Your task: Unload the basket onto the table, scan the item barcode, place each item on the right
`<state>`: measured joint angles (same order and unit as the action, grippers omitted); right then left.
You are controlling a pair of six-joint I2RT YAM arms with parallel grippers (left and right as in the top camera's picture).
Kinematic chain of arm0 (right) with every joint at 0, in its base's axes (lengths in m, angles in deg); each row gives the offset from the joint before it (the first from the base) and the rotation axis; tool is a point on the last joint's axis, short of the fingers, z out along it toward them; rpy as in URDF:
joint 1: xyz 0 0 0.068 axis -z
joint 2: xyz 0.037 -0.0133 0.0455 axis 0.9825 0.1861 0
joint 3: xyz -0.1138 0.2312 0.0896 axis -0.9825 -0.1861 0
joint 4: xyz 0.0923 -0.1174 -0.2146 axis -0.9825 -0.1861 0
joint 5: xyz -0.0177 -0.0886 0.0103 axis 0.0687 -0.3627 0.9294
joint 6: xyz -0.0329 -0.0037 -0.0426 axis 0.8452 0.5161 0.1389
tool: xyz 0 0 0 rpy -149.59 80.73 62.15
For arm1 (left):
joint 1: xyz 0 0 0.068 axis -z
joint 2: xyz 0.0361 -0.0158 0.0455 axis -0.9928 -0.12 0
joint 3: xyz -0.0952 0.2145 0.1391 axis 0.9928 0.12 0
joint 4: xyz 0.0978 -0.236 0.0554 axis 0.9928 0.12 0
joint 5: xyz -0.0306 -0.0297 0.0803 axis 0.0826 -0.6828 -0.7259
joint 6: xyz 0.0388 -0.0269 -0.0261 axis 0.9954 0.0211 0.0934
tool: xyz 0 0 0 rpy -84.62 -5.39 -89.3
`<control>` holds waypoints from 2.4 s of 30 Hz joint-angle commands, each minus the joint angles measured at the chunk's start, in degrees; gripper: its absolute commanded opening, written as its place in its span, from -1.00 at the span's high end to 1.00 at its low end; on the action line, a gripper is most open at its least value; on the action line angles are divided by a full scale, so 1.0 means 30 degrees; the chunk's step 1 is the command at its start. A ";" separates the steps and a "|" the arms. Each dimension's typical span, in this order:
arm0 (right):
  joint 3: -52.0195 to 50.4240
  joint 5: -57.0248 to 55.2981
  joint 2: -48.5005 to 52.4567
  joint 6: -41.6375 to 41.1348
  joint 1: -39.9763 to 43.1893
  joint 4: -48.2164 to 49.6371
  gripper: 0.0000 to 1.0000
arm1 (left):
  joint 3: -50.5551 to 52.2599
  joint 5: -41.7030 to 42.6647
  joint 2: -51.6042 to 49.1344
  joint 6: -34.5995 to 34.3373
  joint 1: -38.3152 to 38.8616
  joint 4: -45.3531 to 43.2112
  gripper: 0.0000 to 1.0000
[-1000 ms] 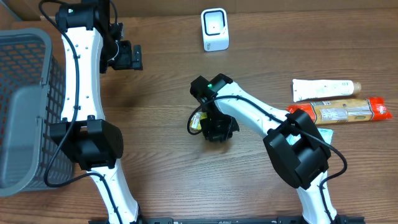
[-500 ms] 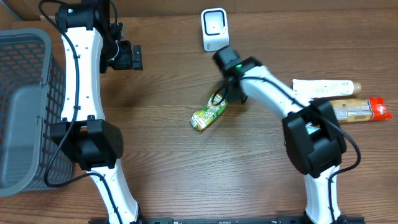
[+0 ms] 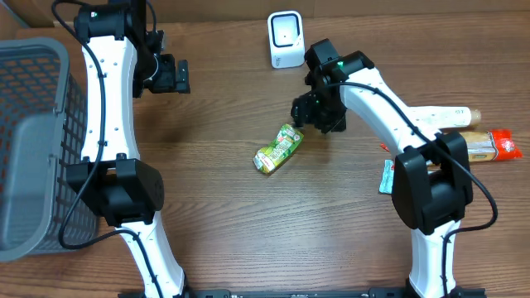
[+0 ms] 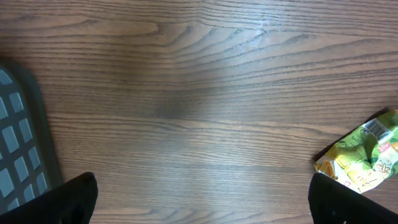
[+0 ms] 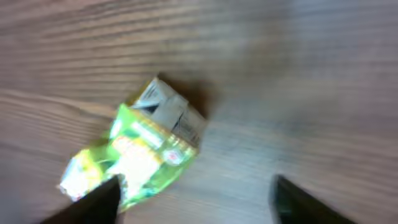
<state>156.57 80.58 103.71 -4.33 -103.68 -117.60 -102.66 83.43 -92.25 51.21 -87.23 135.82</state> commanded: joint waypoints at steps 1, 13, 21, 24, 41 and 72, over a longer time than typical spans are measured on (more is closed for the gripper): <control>-0.0124 0.1188 -0.0714 -0.4073 -0.1275 0.0379 -1.00 | 0.0051 -0.0058 -0.0160 0.0350 0.0131 -0.0022 -0.99; -0.4969 -0.0226 -0.0678 -1.1424 -0.3861 0.6178 -1.00 | 0.0051 -0.0058 -0.0160 0.0350 0.0131 -0.0029 -1.00; -0.5668 -0.1071 -0.0678 -1.0207 -0.4291 0.7111 -0.25 | 0.0051 -0.0058 -0.0160 0.0350 0.0131 -0.0022 -0.99; -0.5668 -0.0962 -0.0678 -0.8524 -0.4175 0.6914 0.09 | 0.0051 -0.0058 -0.0160 0.0350 0.0131 -0.0022 -1.00; -0.4823 0.8429 -0.0678 1.1052 -0.0758 0.5544 -0.08 | 0.0051 -0.0058 -0.0160 0.0350 0.0131 -0.0022 -1.00; -0.5989 -0.2331 -0.0962 -0.4816 -0.4707 0.5967 0.51 | 0.0051 -0.0058 -0.0160 0.0350 0.0131 -0.0022 -0.99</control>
<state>139.96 76.41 101.92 -18.54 -118.21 -100.40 -102.66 83.43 -92.25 51.19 -87.23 135.82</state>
